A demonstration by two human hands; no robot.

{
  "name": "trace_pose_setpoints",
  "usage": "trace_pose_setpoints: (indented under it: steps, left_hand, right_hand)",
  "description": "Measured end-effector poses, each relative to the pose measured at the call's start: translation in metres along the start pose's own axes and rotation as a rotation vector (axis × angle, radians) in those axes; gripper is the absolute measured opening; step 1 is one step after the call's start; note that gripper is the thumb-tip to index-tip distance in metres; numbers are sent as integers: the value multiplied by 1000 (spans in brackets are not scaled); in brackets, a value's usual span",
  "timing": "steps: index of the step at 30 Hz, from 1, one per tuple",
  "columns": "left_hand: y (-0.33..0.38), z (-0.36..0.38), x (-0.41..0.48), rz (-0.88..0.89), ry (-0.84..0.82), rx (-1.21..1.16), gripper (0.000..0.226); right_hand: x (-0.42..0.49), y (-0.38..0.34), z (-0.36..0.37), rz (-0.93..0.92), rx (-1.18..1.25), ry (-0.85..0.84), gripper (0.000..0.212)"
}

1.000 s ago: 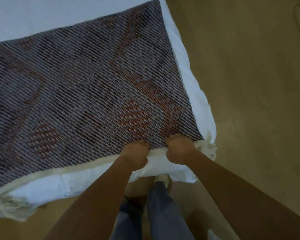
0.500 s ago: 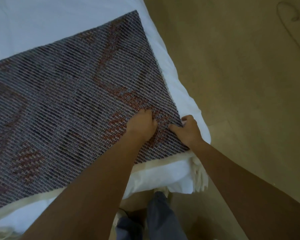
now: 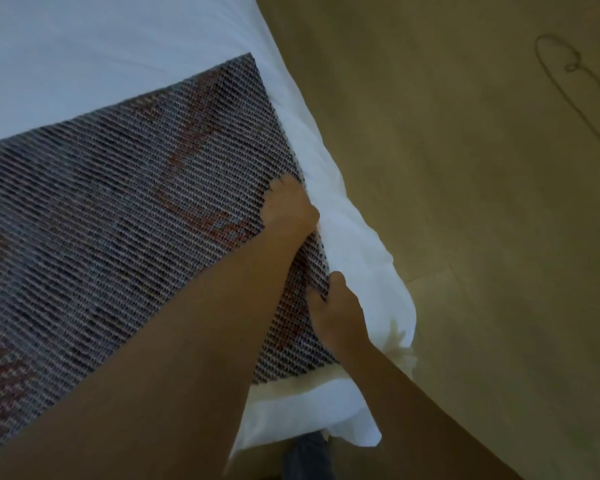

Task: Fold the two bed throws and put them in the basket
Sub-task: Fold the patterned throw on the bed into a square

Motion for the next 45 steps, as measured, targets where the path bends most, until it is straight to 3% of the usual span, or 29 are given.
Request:
trace_pose_setpoints:
  steps: [2, 5, 8, 13, 15, 17, 20, 22, 25, 29, 33, 38, 45]
  left_hand:
    - [-8, -9, 6, -61, -57, -259, 45]
    - [-26, -27, 7, -67, -49, -478, 11]
    - [-47, -44, -2, -47, -12, -564, 36]
    - [-102, -85, -16, 17, 26, -604, 16]
    - [-138, -105, -24, 15, 53, -591, 24]
    - [-182, -125, -31, 11, 90, -587, 27]
    - [-263, -156, -44, -16, 147, -631, 13]
    - [-323, -172, -57, -69, 145, -688, 21]
    - [-412, -189, -72, -149, 124, -733, 11]
    - [-529, -208, -95, -275, 208, -740, 26]
    - [-613, -196, -121, -391, 207, -768, 25]
    - [-649, -174, -135, -421, 202, -825, 25]
    - [-652, -153, -150, -461, 109, -934, 46]
  right_hand:
    - [-3, -5, 3, -2, -25, 14, 20]
    - [-14, -22, 14, -34, -65, 28, 20]
    - [-27, -45, 34, -56, -68, 2, 20]
    - [-58, -88, 84, -105, -82, -30, 15]
    - [-73, -110, 113, -147, -113, -37, 14]
    - [-93, -135, 148, -180, -112, -46, 13]
    - [-127, -169, 211, -211, -90, -86, 15]
    - [-150, -188, 258, -224, -118, -127, 22]
    - [-180, -212, 328, -230, -127, -206, 28]
    - [-214, -237, 419, -272, -175, -310, 18]
    - [-252, -236, 484, -270, -281, -387, 12]
    - [-267, -226, 509, -191, -348, -367, 20]
    - [-270, -211, 514, -204, -458, -434, 35]
Point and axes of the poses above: each hand's wrist, its own x-axis towards the middle knuckle, its own z-axis out of the palm, y = z × x, the point moved 7 cm from there along x, towards the middle knuckle, and after that the axes turned 1 degree about y, right-handed, at the moved point
